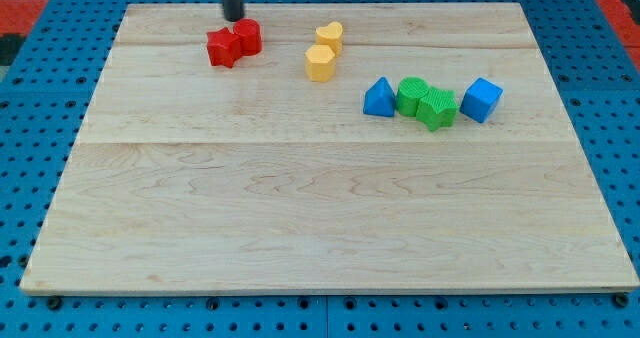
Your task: Slide the red start right a bit
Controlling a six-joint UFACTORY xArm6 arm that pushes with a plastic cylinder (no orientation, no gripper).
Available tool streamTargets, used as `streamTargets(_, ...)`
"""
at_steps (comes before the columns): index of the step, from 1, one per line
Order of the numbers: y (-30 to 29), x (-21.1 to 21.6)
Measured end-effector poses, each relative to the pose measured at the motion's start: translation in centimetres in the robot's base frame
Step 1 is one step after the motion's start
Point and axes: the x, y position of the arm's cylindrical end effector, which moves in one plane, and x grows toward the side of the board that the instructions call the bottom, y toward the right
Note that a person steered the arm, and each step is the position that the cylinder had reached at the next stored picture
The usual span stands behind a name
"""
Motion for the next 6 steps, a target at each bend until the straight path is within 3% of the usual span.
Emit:
streamTargets(1, -6.1, 0.9)
streamTargets(2, -5.2, 6.4)
streamTargets(3, -1.2, 7.9)
streamTargets(4, -0.6, 6.3)
streamTargets(5, 2.1, 9.2)
streamTargets(6, 1.3, 10.5)
